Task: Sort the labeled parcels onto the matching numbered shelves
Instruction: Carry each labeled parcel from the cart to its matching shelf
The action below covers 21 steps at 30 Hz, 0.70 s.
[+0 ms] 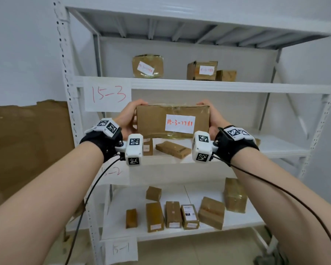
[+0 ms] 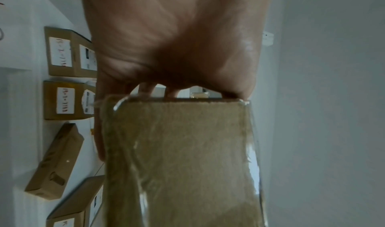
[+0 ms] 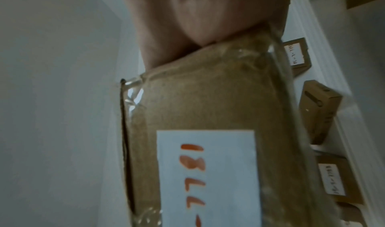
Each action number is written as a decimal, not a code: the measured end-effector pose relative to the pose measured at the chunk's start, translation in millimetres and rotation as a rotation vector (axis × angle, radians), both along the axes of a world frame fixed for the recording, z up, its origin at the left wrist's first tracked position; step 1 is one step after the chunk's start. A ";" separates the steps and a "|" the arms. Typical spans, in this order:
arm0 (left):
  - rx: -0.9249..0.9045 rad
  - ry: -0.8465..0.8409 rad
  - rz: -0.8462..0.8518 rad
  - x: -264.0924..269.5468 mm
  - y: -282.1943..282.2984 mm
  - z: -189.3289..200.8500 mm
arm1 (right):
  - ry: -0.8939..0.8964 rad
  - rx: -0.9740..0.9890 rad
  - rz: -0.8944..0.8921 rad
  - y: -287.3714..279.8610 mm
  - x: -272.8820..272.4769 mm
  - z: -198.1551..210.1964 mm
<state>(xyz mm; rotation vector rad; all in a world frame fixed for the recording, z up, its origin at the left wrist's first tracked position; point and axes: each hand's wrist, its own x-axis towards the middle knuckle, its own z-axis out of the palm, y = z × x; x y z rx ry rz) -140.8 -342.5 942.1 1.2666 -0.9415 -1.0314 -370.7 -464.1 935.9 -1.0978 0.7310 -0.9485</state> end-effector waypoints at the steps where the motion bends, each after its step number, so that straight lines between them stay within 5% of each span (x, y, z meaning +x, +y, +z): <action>1: -0.005 -0.015 -0.009 0.3 -1.5 4.3 | -0.021 -0.010 0.006 -2.4 -0.4 2.7; 11: -0.069 -0.087 -0.131 -25.7 -29.3 51.3 | -0.172 -0.191 0.006 -25.5 -21.6 45.5; 21: -0.216 -0.054 -0.091 -60.3 -78.3 88.4 | -0.172 -0.320 -0.288 -57.9 -49.7 80.1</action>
